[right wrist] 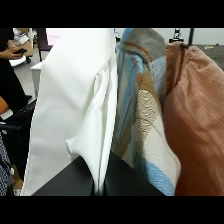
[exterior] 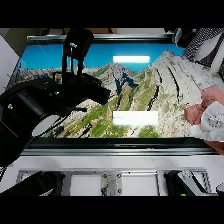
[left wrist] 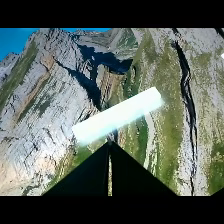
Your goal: Fold the clothes and pants, and hang the long-sleeved shirts on hangers.
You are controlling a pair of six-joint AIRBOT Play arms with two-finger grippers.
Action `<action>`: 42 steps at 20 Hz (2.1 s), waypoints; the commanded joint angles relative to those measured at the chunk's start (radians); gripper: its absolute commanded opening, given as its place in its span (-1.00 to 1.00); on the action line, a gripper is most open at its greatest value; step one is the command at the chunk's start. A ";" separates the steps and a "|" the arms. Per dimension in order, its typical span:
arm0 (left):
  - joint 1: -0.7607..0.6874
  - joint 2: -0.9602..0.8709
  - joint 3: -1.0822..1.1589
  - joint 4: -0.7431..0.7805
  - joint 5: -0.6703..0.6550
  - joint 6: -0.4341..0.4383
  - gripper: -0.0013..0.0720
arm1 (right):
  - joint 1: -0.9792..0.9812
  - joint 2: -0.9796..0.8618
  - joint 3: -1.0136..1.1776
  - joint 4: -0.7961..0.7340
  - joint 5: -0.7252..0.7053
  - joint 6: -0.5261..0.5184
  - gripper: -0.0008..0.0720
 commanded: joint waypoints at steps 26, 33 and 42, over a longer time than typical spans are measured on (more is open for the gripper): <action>0.107 -0.001 -0.004 -0.084 -0.079 0.000 -0.92 | 0.663 -0.013 -0.069 1.114 0.444 -0.851 0.21; 0.239 0.116 -0.278 -0.364 0.046 0.000 -0.92 | 1.453 -0.029 -0.439 0.623 0.551 -0.805 0.21; 0.245 0.183 -0.348 -0.393 0.081 0.000 -0.92 | 1.733 -0.045 -0.654 0.612 0.444 -0.805 0.20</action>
